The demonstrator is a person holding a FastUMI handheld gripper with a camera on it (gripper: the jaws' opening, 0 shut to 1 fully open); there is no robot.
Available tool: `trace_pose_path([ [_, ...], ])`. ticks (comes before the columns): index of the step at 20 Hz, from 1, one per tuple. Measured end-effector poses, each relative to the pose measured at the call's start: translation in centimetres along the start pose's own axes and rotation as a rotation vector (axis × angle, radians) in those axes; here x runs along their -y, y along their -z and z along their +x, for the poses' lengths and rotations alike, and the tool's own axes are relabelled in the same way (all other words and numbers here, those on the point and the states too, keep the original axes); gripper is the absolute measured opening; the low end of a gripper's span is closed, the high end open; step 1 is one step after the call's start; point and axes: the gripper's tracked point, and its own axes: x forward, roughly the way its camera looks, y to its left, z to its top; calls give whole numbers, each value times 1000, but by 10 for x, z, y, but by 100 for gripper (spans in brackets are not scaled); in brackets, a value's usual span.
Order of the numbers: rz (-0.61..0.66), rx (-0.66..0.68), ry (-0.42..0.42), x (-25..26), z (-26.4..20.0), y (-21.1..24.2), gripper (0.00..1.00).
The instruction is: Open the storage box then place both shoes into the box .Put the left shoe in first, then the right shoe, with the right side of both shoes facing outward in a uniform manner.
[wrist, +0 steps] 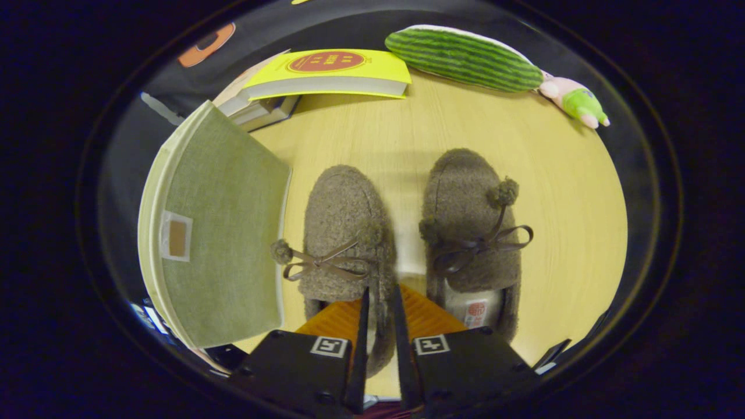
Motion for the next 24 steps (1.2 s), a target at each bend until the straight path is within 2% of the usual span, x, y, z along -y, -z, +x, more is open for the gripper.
trace_pose_path([
  [1,5,-5,-6,0,1,-1,13],
  [3,4,-12,-29,0,1,0,8],
  [7,29,-6,-68,-9,-21,0,6],
  [19,-55,181,-20,-60,-140,-32,7],
  [21,-61,212,-32,-78,-153,-34,6],
  [24,-37,230,-97,-114,-167,-34,6],
])
